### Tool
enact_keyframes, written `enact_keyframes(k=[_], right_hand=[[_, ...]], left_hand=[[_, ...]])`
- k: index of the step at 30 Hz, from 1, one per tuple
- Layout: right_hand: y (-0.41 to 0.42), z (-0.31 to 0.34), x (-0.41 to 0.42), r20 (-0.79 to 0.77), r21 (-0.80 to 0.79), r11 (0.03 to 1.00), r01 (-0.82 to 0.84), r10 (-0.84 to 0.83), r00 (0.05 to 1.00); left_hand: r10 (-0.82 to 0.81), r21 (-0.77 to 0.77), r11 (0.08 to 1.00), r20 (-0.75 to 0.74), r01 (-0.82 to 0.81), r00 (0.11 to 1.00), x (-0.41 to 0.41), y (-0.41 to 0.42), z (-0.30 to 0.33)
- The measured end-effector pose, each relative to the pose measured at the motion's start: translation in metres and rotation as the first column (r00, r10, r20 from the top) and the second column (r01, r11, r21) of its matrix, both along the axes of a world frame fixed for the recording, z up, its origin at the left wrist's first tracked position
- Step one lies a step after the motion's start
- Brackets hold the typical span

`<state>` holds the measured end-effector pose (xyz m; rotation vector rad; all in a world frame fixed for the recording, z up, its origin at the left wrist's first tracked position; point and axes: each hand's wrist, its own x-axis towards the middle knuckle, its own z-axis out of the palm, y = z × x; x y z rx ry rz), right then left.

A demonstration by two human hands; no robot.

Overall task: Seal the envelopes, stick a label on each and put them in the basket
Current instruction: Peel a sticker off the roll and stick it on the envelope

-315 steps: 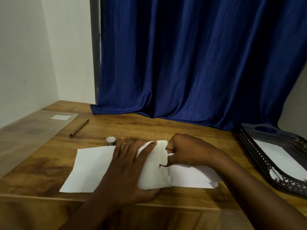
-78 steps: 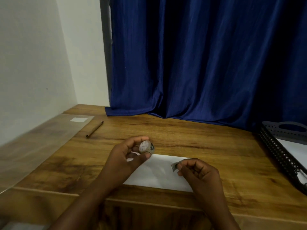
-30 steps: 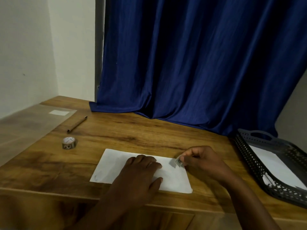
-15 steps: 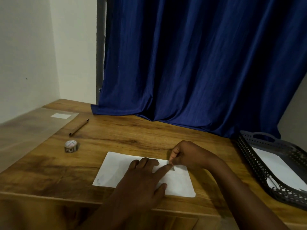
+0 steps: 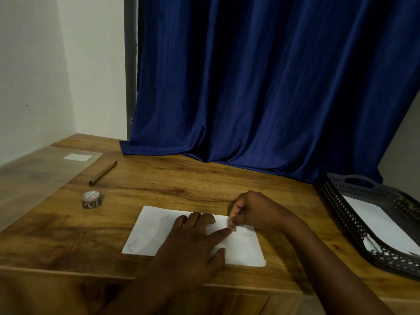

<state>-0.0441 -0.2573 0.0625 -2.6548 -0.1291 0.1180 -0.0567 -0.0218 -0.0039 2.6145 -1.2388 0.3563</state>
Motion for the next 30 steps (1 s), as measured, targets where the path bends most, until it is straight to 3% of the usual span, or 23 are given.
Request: enact_keyframes(k=[15, 22, 30], right_hand=[[-0.013, -0.021, 0.021, -0.015, 0.08, 0.979, 0.185, -0.184, 0.983], [-0.014, -0.021, 0.025, -0.039, 0.115, 0.976, 0.185, -0.182, 0.983], [-0.02, -0.027, 0.006, 0.001, 0.311, 0.931, 0.189, -0.199, 0.98]], left_hand=[[0.0, 0.024, 1.0, -0.023, 0.001, 1.0, 0.002, 0.0, -0.001], [0.007, 0.03, 1.0, -0.038, -0.006, 0.999, 0.0, -0.001, 0.0], [0.01, 0.043, 0.999, -0.038, -0.008, 0.999, 0.0, -0.001, 0.001]])
